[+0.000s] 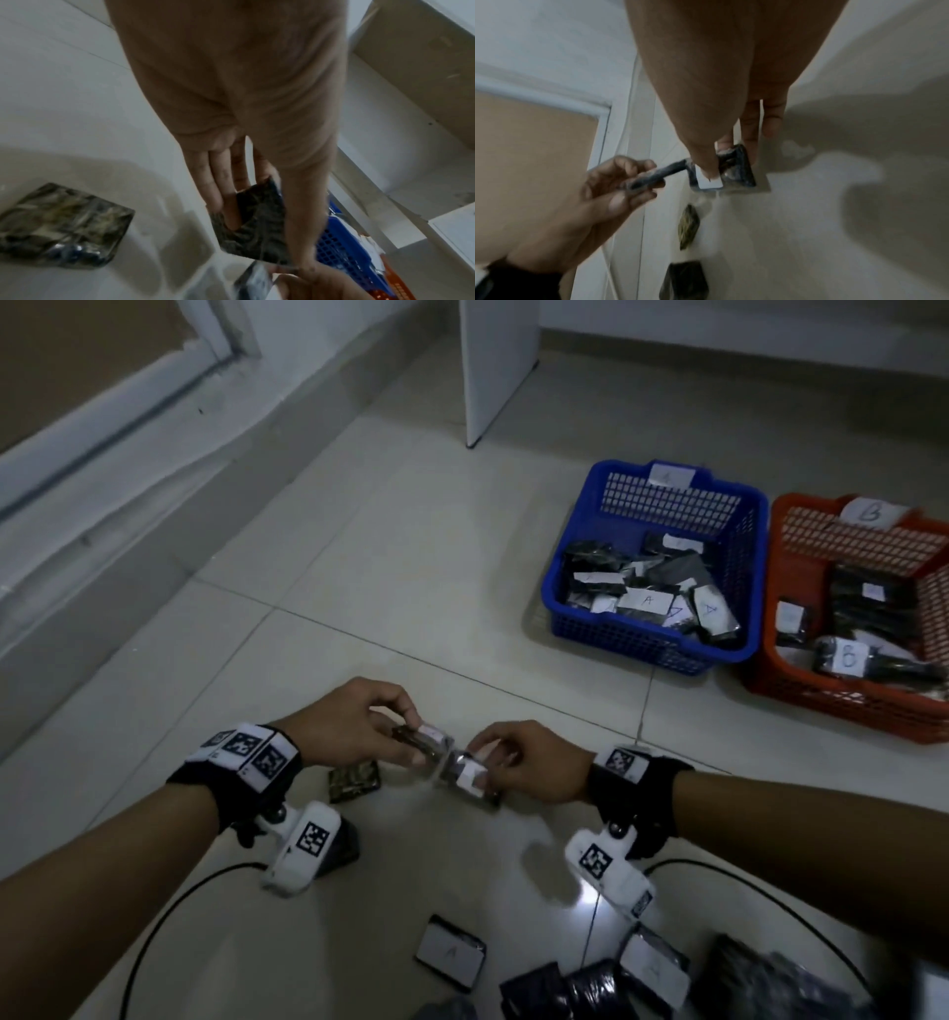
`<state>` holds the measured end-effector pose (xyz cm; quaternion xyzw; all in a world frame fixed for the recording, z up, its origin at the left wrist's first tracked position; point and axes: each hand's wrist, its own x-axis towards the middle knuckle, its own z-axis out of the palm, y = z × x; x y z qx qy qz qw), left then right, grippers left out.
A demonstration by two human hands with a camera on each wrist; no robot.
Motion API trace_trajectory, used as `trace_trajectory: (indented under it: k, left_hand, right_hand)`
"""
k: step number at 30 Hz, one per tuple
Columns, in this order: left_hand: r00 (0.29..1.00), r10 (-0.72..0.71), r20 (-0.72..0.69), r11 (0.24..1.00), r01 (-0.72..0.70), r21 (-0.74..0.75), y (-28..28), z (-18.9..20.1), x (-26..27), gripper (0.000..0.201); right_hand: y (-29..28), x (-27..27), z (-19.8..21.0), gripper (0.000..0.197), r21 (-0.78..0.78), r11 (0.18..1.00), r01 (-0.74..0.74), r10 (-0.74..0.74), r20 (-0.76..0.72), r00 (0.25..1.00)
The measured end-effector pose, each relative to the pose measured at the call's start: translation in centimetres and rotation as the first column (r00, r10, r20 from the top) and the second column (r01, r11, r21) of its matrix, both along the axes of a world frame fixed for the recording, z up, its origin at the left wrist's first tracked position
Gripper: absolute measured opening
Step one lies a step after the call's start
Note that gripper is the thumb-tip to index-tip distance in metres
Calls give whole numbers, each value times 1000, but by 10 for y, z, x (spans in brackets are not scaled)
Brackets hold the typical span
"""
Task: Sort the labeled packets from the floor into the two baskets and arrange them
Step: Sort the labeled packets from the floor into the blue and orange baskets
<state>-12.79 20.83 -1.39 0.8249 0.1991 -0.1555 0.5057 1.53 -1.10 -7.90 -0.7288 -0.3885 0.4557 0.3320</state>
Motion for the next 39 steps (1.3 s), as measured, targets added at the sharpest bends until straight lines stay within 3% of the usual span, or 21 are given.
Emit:
trace_trajectory:
  k: [4,9,13,16,19,25,31,33,35,37,39]
  left_hand:
    - [993,64,94,997,-61,-38,-21,10,13,24]
    - [988,63,138,998,-63,-3,-38,15,28,27]
    - [986,31,163,999,-32,7,-52,23,44,33]
    - [967,65,245,998,-65,-7,-61,25,58,40]
    - [934,145,327,989,-138,-44,-74,31,80,35]
    - [808,312,500,948,-298,-109,-91,41,155,38]
    - [696,455,555,876,-463,-137,-103,25,231,39]
    - [726,411,551,889,-454,-65,-107,13,246,34]
    - [809,215,547,917,-360,172,-109,-1,251,29]
    - [866,38,498,851,-289,439,-108,-14,249,29]
    - [893,-33,448,768,-264,583,-107,-21,244,31]
  right_hand:
    - [-30,28,7,30,45,981,187,-183,-78,980]
    - [-55,44,22,23,44,925,376,-353,-258,899]
    - [-70,55,35,27,62,890,452,-414,-307,857]
    - [-83,63,44,41,83,858,507,-457,-330,826]
    - [-100,77,54,43,113,828,549,-503,-283,817]
    - [-130,116,77,24,241,708,664,-661,-104,743]
    - [-142,170,75,26,358,486,798,-860,32,509]
    - [-137,182,76,26,391,455,800,-878,49,475]
    - [-130,191,78,23,424,445,789,-884,65,463]
    - [-120,198,77,21,437,441,784,-887,78,455]
    - [-110,204,73,18,425,479,768,-873,143,465]
